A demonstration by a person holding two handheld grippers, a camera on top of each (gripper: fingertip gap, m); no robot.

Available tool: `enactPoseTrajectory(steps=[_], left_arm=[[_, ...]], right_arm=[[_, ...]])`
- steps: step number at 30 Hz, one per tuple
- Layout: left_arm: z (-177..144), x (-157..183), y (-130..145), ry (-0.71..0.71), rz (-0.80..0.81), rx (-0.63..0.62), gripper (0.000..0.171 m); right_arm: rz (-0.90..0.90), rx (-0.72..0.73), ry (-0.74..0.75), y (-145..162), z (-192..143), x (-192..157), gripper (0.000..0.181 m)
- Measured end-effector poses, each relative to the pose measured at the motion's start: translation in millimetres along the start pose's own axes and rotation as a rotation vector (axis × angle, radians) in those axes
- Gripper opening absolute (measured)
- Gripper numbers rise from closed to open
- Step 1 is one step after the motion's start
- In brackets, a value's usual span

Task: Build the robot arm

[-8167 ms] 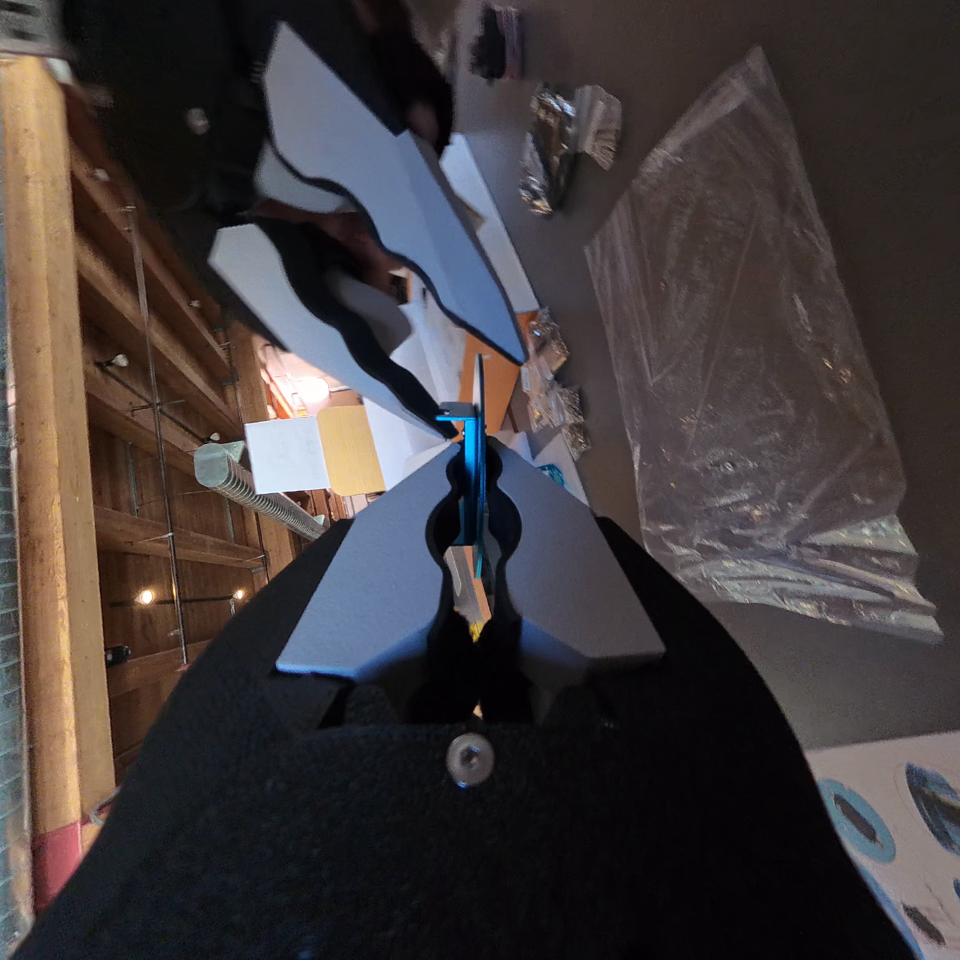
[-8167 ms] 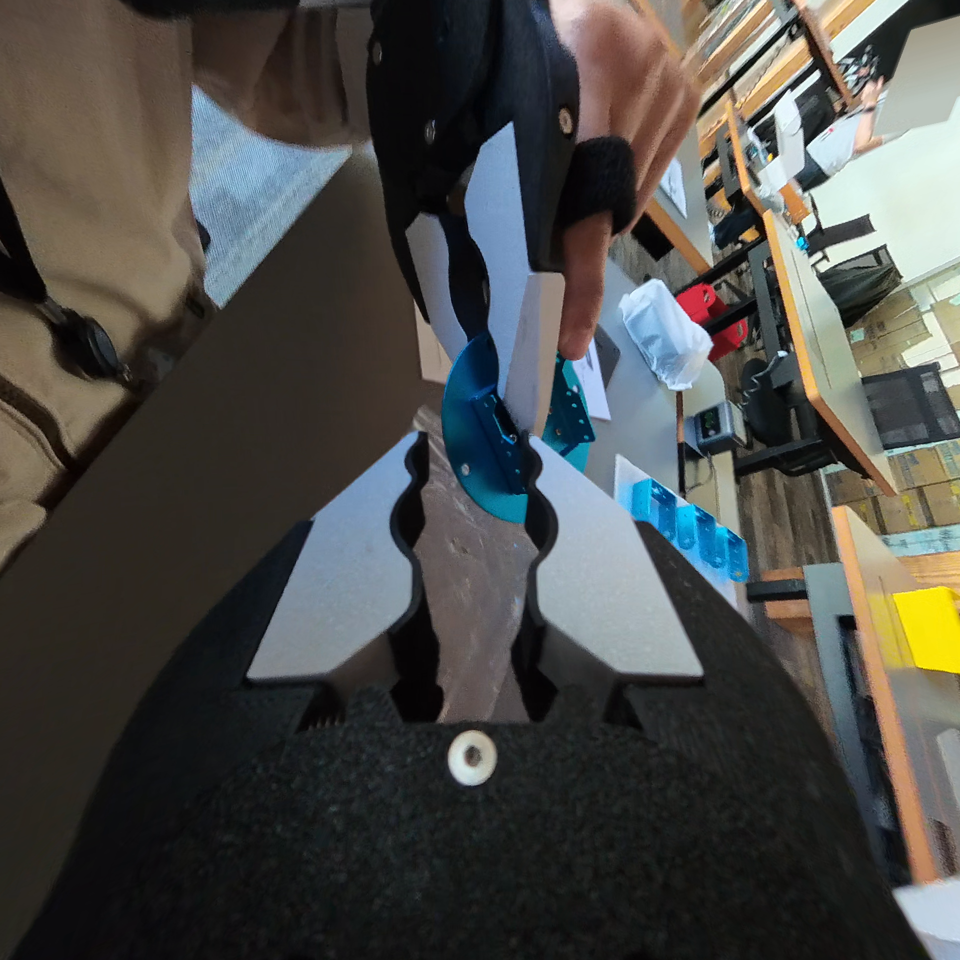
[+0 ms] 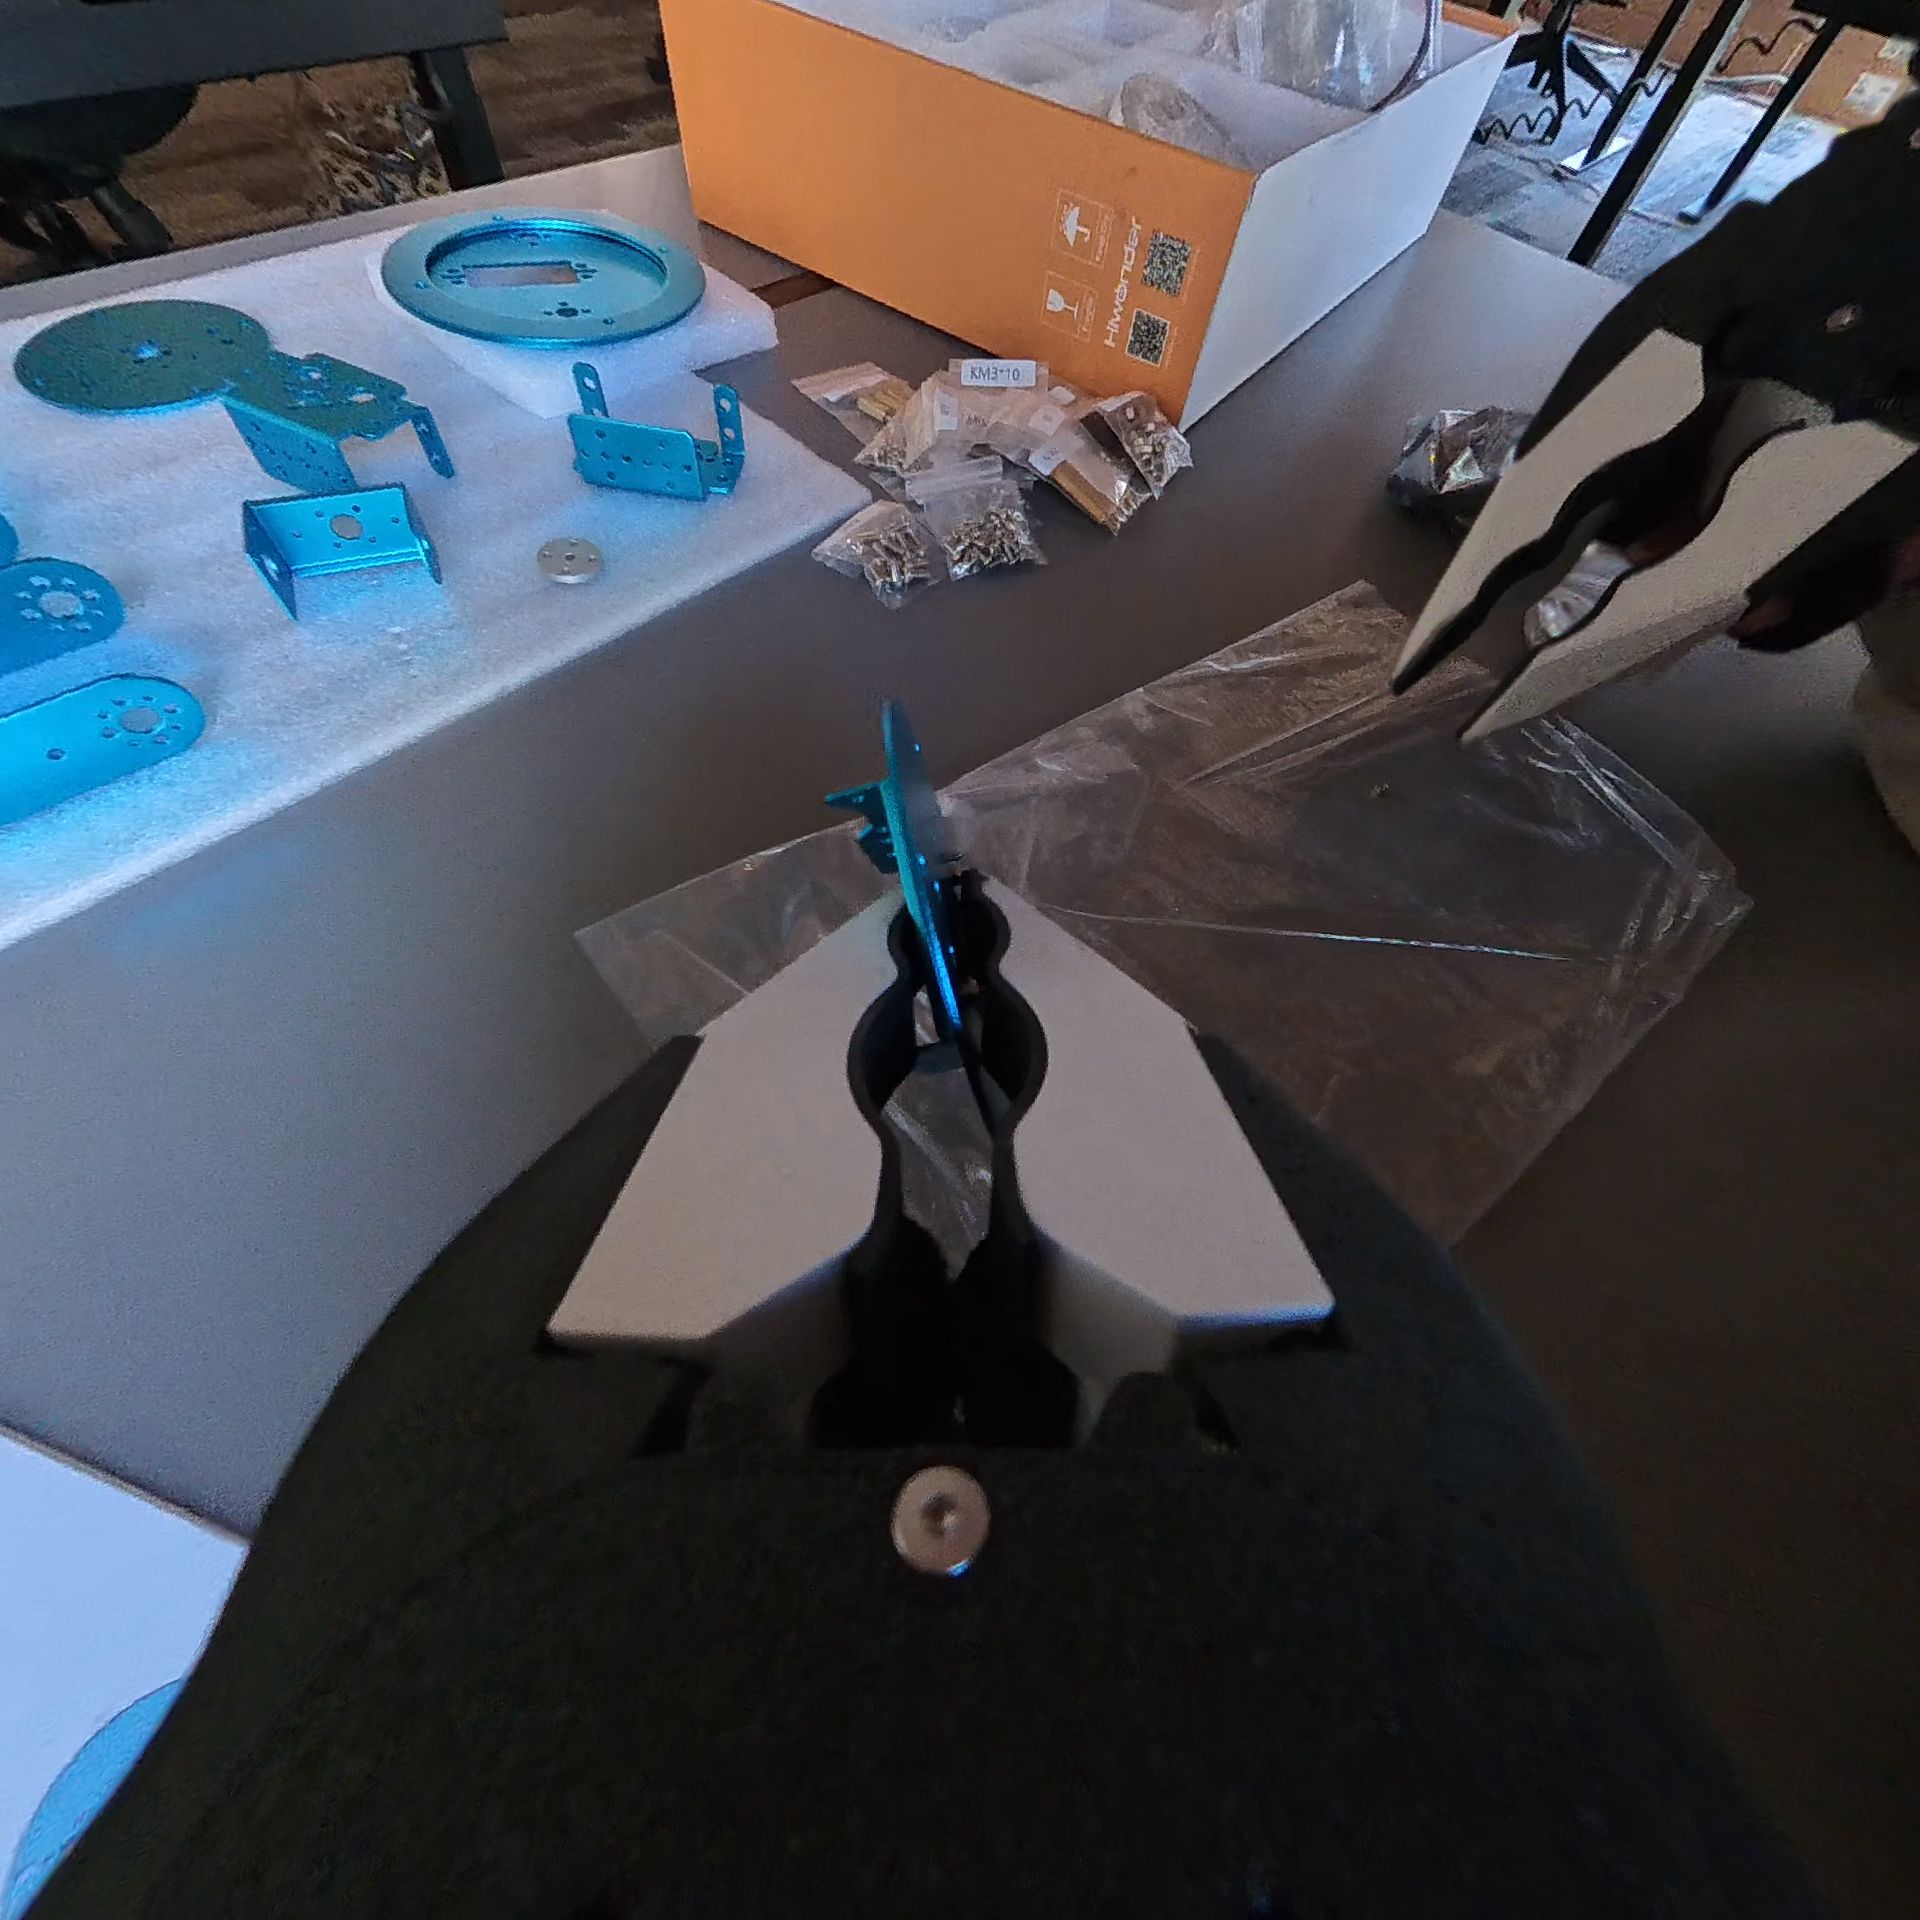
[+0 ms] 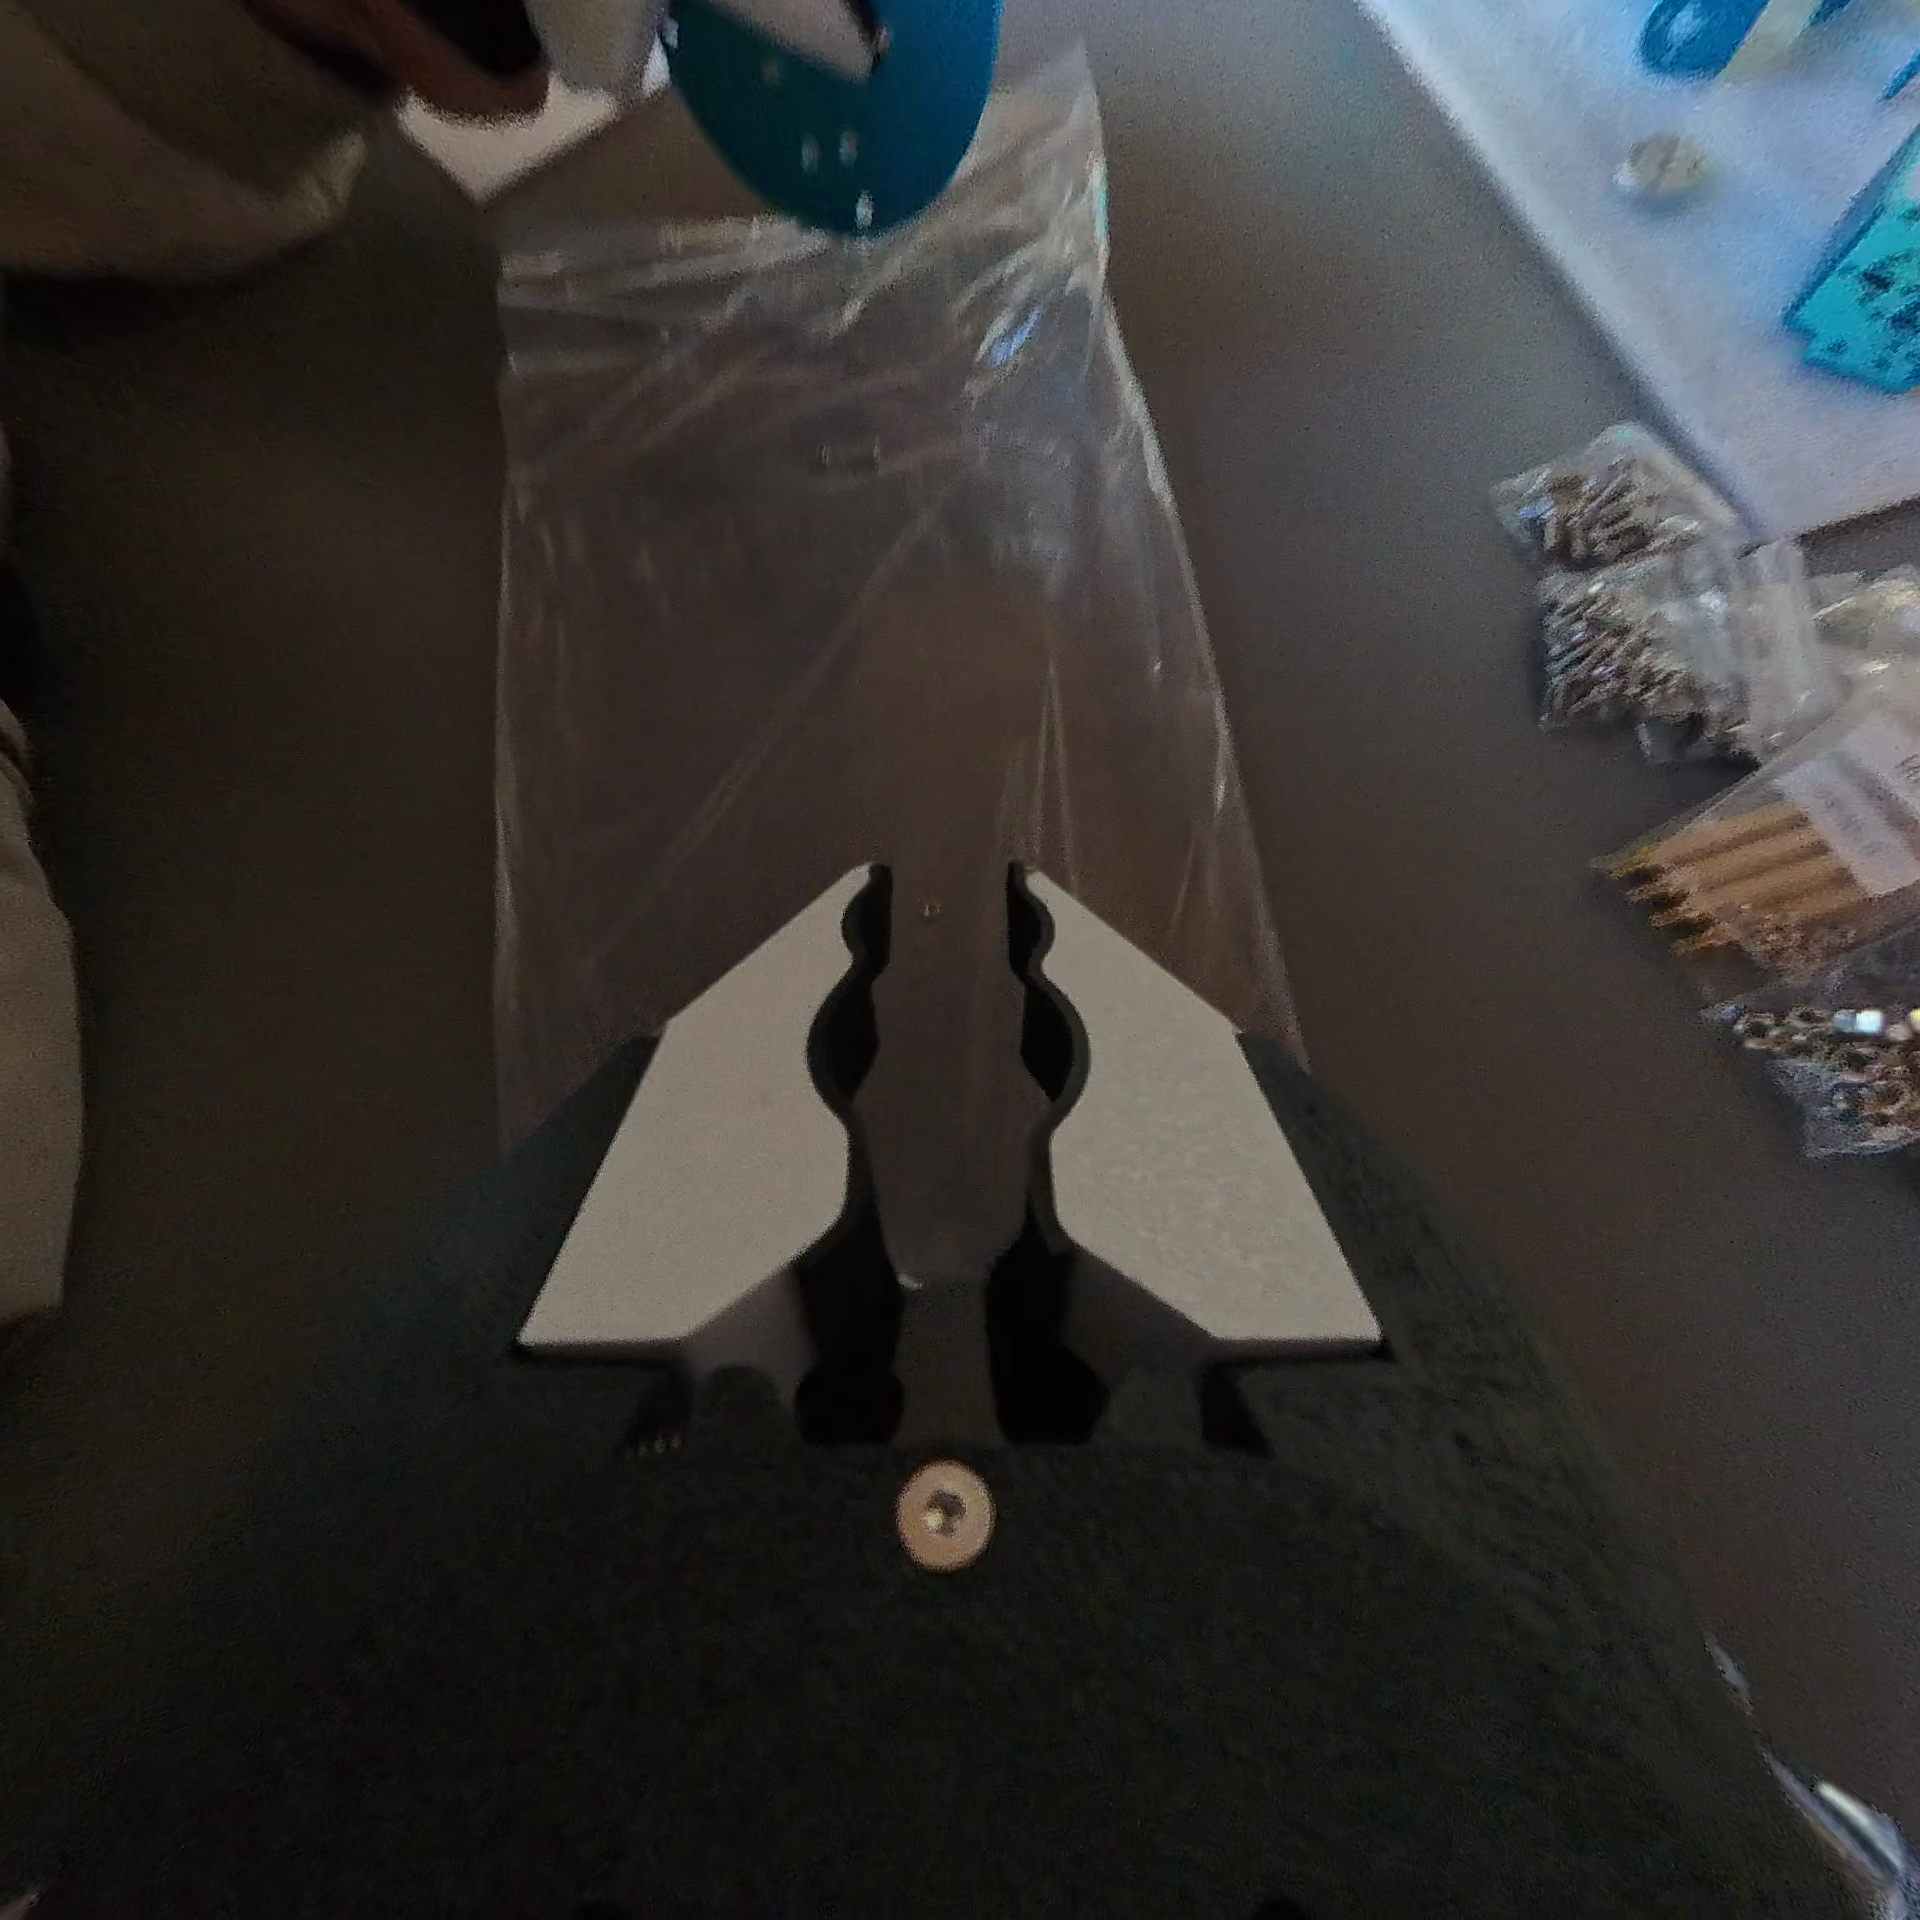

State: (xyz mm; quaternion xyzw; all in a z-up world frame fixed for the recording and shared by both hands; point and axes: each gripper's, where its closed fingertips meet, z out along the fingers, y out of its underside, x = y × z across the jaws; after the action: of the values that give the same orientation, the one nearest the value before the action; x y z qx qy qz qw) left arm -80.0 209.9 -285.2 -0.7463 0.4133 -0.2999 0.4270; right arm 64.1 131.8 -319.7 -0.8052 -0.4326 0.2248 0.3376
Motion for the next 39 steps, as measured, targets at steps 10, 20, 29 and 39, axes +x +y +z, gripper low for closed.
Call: enactPoseTrajectory(steps=[10,20,29,39], left_arm=[[6,19,3,0.055,0.029,-0.009,0.003],[11,41,8,0.114,0.055,-0.027,0.003],[14,47,9,0.122,0.066,-0.025,0.003],[15,65,6,0.238,-0.032,-0.008,0.003]], right_arm=[[-0.096,-0.119,0.012,18,16,-5,0.010],[-0.132,-0.110,0.035,18,22,-5,0.003],[-0.163,-0.102,0.046,14,22,-5,0.001],[-0.297,0.285,0.127,-59,12,-22,0.000]])
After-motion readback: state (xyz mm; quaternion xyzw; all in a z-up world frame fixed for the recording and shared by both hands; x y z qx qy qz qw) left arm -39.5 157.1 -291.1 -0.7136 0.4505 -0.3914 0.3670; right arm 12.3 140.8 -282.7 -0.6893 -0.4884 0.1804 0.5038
